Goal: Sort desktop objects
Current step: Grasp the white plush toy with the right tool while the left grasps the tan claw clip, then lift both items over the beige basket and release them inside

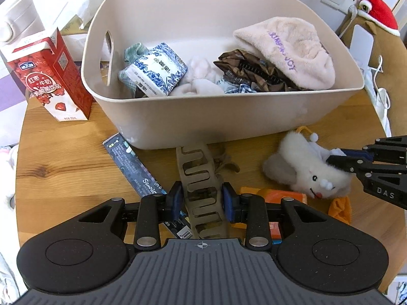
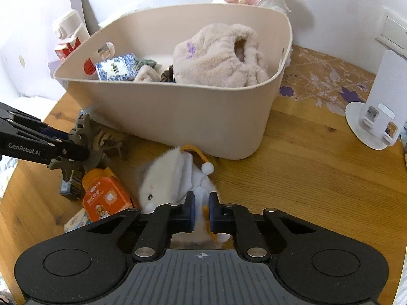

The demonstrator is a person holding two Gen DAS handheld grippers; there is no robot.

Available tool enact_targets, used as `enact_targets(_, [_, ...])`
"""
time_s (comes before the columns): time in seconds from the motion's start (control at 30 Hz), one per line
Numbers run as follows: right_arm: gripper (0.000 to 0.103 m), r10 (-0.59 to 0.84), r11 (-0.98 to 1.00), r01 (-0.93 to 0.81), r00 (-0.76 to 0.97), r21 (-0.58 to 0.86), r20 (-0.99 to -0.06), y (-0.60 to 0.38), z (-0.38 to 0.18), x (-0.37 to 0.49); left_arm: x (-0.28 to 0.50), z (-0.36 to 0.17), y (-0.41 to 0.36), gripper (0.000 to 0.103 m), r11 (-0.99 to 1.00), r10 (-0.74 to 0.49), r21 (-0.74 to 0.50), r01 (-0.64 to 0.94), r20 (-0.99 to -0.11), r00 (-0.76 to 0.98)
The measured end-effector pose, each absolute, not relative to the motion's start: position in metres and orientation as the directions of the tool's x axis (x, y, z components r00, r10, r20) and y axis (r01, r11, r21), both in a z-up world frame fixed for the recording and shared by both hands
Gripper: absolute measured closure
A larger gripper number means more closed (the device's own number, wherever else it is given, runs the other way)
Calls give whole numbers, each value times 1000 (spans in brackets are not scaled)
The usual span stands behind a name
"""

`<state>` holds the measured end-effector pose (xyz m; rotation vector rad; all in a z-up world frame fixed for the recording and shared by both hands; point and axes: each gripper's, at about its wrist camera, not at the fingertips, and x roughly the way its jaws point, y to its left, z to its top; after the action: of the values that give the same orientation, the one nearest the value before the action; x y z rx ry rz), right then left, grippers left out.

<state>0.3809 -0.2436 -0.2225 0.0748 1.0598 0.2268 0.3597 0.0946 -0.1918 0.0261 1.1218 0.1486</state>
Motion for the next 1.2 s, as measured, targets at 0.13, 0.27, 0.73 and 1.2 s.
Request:
enact_targets(0.13, [94,255,967,-148,490,208,-834,-249,-214,373,358,-187,94,70,989,136,99,-107,-890,436])
enact_targets(0.27, [94,252,968,-147,503,205,-826,-250,-207,369,353,-183,93,70,989,137,98,-109,-885,446])
enact_targets(0.73, [94,254,967,-177,585,185,-770,-255,-157,347,336,-155,89,70,992,130,108,-72,-850,510])
enact_targets(1.2, [94,266,963,-217,678,160,-685,-260,-95,325,313,-118,97,70,990,143,113,-88,-809,570])
